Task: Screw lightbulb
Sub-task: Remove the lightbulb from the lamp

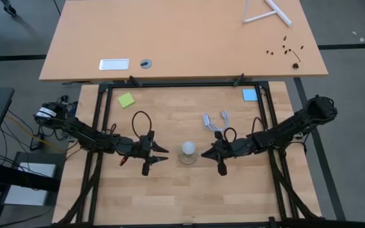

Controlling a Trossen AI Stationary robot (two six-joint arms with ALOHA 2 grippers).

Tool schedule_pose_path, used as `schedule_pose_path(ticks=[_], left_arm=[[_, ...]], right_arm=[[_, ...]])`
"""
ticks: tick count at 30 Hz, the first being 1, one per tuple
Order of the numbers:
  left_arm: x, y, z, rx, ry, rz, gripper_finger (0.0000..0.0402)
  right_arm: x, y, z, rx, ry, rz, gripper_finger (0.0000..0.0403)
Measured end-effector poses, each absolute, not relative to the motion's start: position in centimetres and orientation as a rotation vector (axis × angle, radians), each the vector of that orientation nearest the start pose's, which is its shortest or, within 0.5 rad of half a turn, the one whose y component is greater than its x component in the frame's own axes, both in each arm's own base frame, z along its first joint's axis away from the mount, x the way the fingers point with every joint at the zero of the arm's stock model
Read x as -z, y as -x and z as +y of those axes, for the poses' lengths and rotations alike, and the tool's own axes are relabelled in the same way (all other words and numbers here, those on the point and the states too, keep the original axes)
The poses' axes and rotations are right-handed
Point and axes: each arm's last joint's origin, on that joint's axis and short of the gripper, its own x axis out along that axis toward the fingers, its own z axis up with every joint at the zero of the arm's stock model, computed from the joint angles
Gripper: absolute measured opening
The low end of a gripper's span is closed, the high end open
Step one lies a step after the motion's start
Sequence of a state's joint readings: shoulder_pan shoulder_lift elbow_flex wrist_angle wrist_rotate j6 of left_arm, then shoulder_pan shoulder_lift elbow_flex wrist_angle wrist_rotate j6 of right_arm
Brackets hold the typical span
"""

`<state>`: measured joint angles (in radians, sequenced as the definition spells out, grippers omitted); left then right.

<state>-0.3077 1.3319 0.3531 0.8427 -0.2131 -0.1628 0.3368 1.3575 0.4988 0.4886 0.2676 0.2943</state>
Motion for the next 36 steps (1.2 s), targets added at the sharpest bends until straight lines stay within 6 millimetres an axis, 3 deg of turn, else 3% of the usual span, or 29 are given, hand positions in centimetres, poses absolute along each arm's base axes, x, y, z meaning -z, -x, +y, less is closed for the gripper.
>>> schedule_pose_path(ticks=[16, 21, 31, 36], left_arm=[[-17.4, -23.1, -6.7, 0.083, 0.122, 0.152, 0.0139], [-16.3, -23.4, -6.8, 0.067, 0.108, 0.201, 0.0108], [-15.2, -23.5, -6.7, 0.042, 0.116, 0.271, 0.001], [-14.8, -23.8, -6.3, 0.009, 0.144, 0.348, 0.0009]], right_arm=[[-19.0, -25.1, 7.3, 0.008, -0.204, 0.259, 0.0013], [-19.0, -25.1, 7.3, 0.026, -0.165, 0.259, 0.0017], [-18.7, -25.1, 7.1, 0.06, -0.182, 0.279, 0.0009], [-18.9, -25.1, 7.4, 0.092, -0.137, 0.275, 0.001]])
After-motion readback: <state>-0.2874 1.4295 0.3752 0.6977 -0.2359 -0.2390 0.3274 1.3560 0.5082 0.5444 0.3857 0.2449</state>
